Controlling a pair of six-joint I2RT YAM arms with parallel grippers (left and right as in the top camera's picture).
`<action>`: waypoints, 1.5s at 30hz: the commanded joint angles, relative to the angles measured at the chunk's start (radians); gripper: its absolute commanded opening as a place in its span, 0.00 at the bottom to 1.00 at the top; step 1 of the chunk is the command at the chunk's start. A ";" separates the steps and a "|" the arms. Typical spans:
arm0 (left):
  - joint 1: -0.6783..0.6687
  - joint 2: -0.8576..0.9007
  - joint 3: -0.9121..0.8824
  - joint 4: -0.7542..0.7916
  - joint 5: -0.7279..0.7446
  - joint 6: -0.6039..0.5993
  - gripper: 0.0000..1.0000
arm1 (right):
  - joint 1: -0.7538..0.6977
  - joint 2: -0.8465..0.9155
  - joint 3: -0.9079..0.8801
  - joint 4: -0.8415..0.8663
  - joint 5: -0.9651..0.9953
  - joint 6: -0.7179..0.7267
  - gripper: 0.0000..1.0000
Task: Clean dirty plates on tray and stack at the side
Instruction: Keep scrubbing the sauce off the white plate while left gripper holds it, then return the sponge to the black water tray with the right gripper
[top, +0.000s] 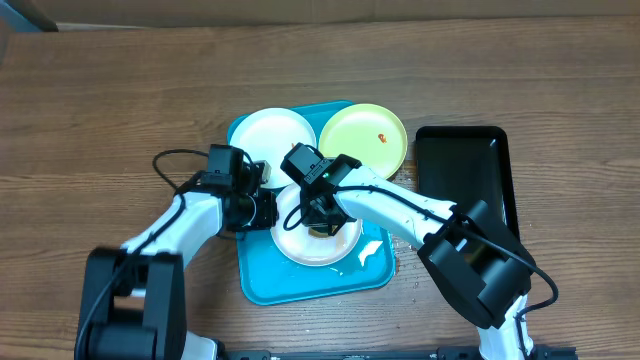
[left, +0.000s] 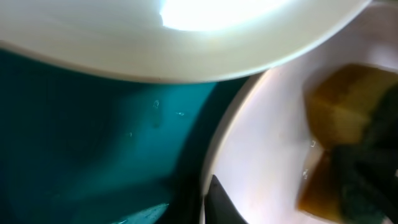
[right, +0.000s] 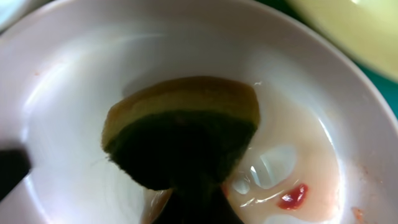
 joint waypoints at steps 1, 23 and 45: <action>-0.013 0.089 -0.022 0.003 0.033 0.015 0.04 | 0.000 0.050 -0.025 -0.012 0.036 -0.001 0.04; -0.011 0.094 -0.019 -0.091 -0.253 -0.096 0.04 | -0.121 0.050 -0.003 -0.175 0.182 0.059 0.04; -0.011 0.094 -0.019 -0.092 -0.252 -0.091 0.04 | -0.151 -0.149 0.090 -0.306 0.299 -0.052 0.04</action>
